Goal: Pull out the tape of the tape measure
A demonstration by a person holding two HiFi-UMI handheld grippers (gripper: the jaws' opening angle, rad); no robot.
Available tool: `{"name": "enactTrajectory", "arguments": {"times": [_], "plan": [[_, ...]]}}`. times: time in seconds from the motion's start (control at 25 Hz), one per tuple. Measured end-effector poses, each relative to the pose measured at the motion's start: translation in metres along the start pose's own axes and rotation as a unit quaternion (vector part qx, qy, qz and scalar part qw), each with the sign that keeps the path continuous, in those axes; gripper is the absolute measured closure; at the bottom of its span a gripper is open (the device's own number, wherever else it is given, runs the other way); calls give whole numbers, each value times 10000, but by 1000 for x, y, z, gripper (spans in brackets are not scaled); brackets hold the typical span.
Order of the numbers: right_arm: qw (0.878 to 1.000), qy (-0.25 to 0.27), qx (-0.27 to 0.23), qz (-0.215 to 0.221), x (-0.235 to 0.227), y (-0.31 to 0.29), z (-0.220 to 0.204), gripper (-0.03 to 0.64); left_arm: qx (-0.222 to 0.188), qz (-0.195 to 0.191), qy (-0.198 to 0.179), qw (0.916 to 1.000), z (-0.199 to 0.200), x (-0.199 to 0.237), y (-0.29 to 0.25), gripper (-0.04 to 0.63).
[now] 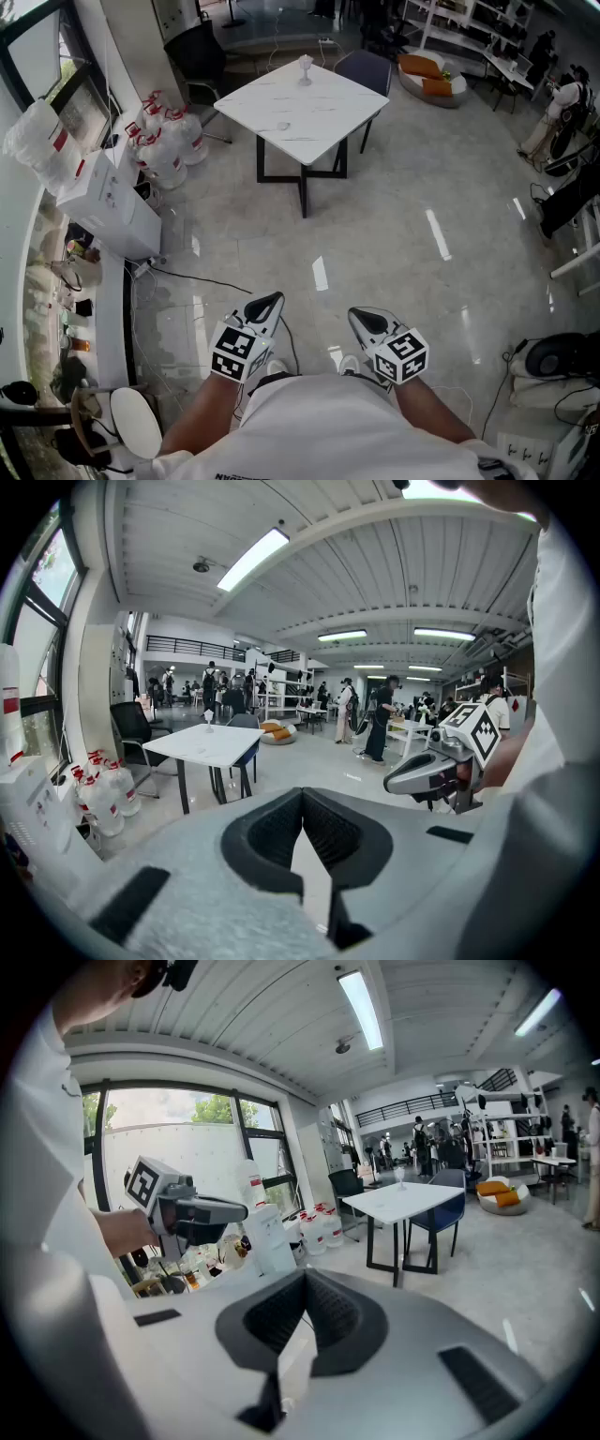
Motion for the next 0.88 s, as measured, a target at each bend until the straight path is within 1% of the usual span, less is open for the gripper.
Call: {"name": "enactTrajectory", "arguments": {"times": [0.24, 0.56, 0.68, 0.76, 0.88], "plan": [[10000, 31, 6, 1, 2, 1, 0, 614, -49, 2, -60, 10000, 3, -4, 2, 586], [10000, -55, 68, -5, 14, -9, 5, 612, -17, -93, -75, 9999, -2, 11, 7, 586], [9999, 71, 130, -77, 27, -15, 6, 612, -41, -156, -10, 9999, -8, 19, 13, 586], [9997, 179, 116, -153, 36, -20, 9, 612, -130, -188, 101, 9997, -10, 29, 20, 586], [9996, 154, 25, -239, 48, -29, 17, 612, -243, -165, 228, 9993, -14, 49, 36, 586]]}}
Point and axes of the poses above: the fingertips, and each gripper's own axes: y backward along the fingers, x to its left, z out of its top, the point moved 8 cm from there along y, backward along the fingers, and after that the axes turned 11 degrees about x, right-handed, at the moved point
